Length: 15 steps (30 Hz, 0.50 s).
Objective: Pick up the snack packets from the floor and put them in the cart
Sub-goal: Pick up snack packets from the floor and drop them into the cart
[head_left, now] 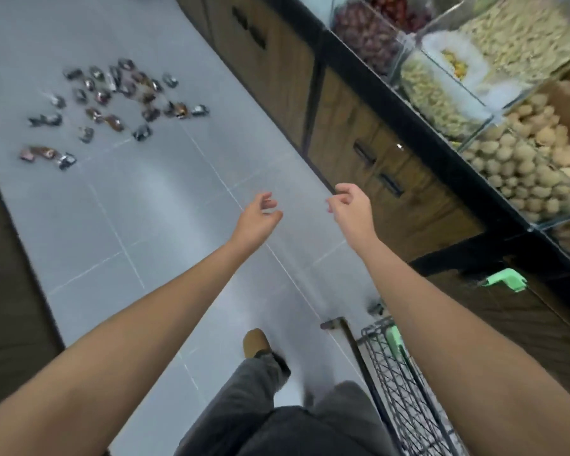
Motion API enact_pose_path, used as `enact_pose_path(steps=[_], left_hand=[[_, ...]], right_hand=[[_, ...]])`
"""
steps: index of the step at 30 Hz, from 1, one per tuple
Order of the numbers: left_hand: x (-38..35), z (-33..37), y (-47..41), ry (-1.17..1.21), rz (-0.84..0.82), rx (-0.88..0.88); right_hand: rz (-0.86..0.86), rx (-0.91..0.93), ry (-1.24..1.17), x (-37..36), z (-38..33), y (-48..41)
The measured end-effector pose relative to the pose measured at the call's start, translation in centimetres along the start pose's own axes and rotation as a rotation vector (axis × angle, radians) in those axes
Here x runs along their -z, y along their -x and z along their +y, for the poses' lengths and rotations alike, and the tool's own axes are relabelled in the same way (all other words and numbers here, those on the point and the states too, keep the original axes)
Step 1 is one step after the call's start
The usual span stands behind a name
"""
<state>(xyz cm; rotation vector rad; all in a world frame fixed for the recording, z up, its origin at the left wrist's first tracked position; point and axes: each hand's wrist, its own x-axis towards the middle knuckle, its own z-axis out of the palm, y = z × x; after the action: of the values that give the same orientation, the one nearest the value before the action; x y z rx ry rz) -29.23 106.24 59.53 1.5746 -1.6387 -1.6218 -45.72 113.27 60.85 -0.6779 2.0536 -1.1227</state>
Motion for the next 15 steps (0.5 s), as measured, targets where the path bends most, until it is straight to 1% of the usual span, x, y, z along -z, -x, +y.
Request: enact_pose_path(steps=[6, 11, 15], left_hand=[[12.7, -0.1, -4.2, 0.046, 0.163, 0.039], [20.1, 0.4, -8.2, 0.102, 0.294, 0.072], [25.5, 0.8, -12.1, 0.123, 0.368, 0.105]], right_hand=[[-0.205, 0.076, 0.005, -11.3, -8.9, -2.9], [-0.316, 0.111, 0.054, -19.4, -14.0, -5.7], [-0.412, 0.137, 0.095, -26.1, -17.3, -9.3]])
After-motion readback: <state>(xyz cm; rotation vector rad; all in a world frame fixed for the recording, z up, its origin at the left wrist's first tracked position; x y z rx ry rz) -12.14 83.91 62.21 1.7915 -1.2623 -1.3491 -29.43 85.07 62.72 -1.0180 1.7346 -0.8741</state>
